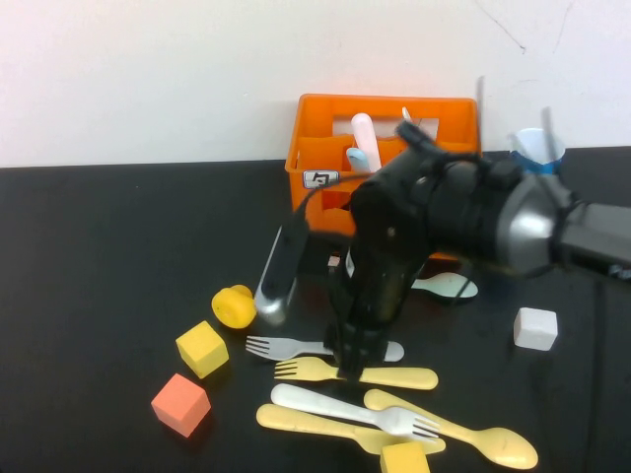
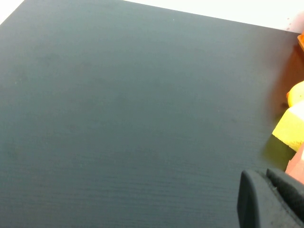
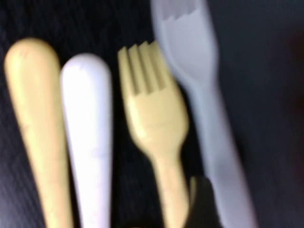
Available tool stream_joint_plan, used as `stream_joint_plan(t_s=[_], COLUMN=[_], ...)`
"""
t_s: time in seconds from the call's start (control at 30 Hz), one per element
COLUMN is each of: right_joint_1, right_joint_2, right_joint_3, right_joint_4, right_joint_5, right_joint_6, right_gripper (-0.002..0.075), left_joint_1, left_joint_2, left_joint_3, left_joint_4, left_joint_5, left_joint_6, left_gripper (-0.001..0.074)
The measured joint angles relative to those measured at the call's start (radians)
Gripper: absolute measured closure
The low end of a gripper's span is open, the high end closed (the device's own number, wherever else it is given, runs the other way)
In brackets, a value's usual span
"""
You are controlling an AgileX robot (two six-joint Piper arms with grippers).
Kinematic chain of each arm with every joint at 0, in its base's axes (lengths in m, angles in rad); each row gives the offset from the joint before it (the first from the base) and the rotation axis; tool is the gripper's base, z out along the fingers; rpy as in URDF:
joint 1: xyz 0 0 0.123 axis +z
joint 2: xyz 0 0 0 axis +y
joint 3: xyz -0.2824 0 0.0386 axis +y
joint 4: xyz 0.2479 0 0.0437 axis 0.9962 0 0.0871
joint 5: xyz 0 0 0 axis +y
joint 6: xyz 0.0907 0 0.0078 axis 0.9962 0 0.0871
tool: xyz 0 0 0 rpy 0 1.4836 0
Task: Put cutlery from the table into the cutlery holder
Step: Pick up the fork
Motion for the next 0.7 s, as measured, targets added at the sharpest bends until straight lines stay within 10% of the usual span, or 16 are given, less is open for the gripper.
stream_joint_plan(t_s=[0.43, 0.7], right_joint_1=[0.007, 0.007], right_joint_2=[0.082, 0.092], right_joint_3=[-0.048, -0.058], right_joint_4=[-0.002, 0.035], right_joint_5=[0.043, 0.075], right_joint_6=[-0.091, -0.128], right_gripper=[0.0240, 0.0440], left_joint_1=[0.000, 0.000], left_joint_2=[0.000, 0.000], left_joint_3=[0.000, 0.000], left_joint_4=[0.000, 0.000], left_joint_5=[0.000, 0.000], left_joint_6=[0.003, 0.003], left_gripper=[0.0736, 0.0736])
